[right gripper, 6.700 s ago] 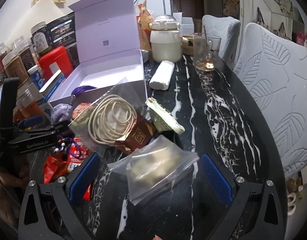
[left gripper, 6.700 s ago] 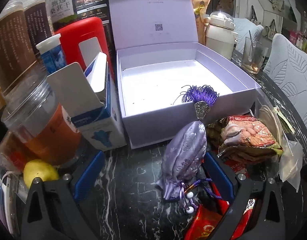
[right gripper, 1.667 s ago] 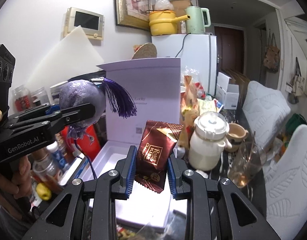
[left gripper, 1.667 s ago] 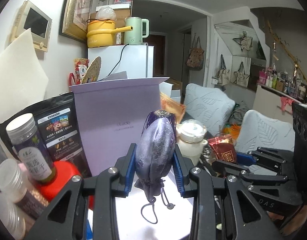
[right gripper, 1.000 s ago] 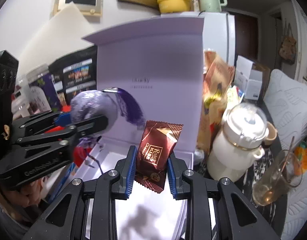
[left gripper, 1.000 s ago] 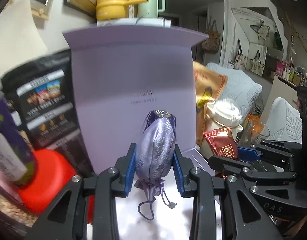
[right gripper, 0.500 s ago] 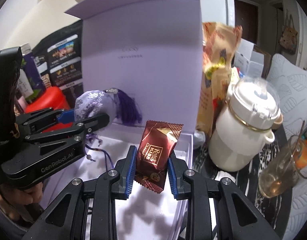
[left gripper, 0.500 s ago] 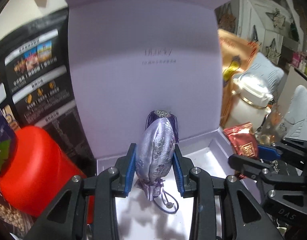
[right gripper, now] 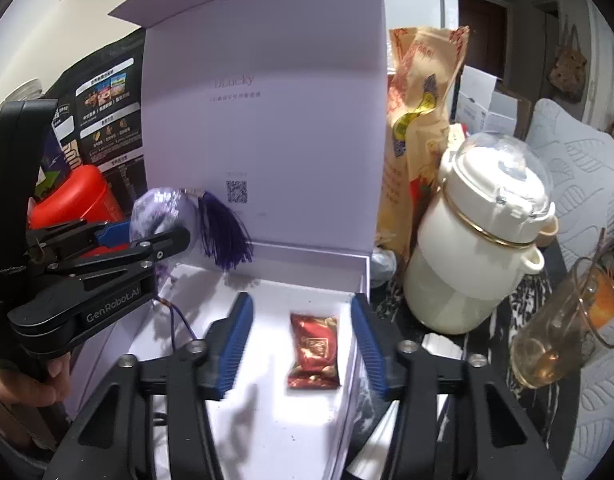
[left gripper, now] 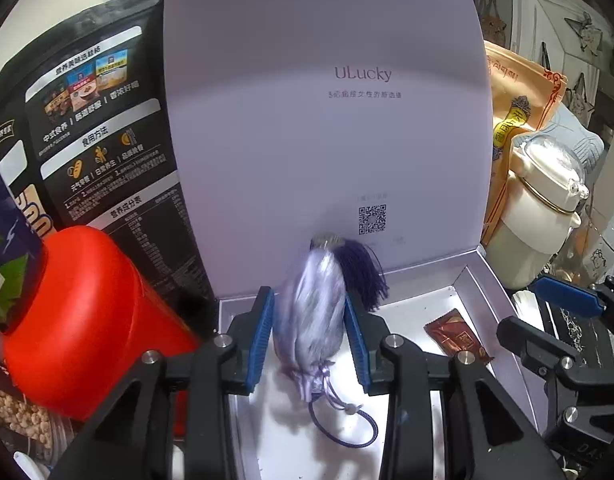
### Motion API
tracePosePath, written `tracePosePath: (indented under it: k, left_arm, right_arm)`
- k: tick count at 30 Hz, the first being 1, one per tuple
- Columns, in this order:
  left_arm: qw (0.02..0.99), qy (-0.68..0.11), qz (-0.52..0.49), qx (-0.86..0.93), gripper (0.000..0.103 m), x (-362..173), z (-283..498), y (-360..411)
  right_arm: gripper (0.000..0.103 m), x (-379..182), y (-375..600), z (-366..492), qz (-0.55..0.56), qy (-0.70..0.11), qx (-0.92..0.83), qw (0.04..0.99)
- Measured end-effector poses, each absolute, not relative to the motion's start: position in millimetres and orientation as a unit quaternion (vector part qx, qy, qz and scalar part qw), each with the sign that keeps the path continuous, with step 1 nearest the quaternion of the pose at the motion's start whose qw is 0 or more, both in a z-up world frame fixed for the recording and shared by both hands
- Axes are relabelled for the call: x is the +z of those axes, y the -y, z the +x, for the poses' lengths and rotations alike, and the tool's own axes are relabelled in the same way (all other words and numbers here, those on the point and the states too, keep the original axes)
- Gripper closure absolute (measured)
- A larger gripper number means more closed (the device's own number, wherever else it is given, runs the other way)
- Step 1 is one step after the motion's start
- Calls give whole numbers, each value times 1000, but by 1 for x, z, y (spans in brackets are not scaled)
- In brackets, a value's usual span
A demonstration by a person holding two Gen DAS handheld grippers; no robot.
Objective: Organize soft objects
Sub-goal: 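Open both grippers to drop the sachet and chocolate into the box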
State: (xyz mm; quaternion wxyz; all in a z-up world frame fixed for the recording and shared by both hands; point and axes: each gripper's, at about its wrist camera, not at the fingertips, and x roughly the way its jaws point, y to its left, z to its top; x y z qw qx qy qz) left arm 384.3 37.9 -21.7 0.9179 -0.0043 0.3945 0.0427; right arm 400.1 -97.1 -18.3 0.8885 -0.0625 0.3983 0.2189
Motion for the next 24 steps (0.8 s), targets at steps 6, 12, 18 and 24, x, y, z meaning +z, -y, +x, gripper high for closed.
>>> tracePosePath:
  k: [6, 12, 18, 24]
  left_arm:
    - [922, -385, -11, 36, 35, -14, 379, -38]
    - [926, -375, -10, 41, 29, -2, 372, -39]
    - [931, -363, -11, 31, 29, 14, 354, -40]
    - [939, -342, -10, 25, 29, 39, 336, -38]
  right_arm:
    - [49, -17, 103, 401, -59, -402, 206, 890]
    - [49, -7, 108, 396, -60, -398, 200, 893]
    - [49, 13, 112, 385, -57, -385, 195, 900]
    - [49, 36, 116, 369, -53, -370, 193, 907]
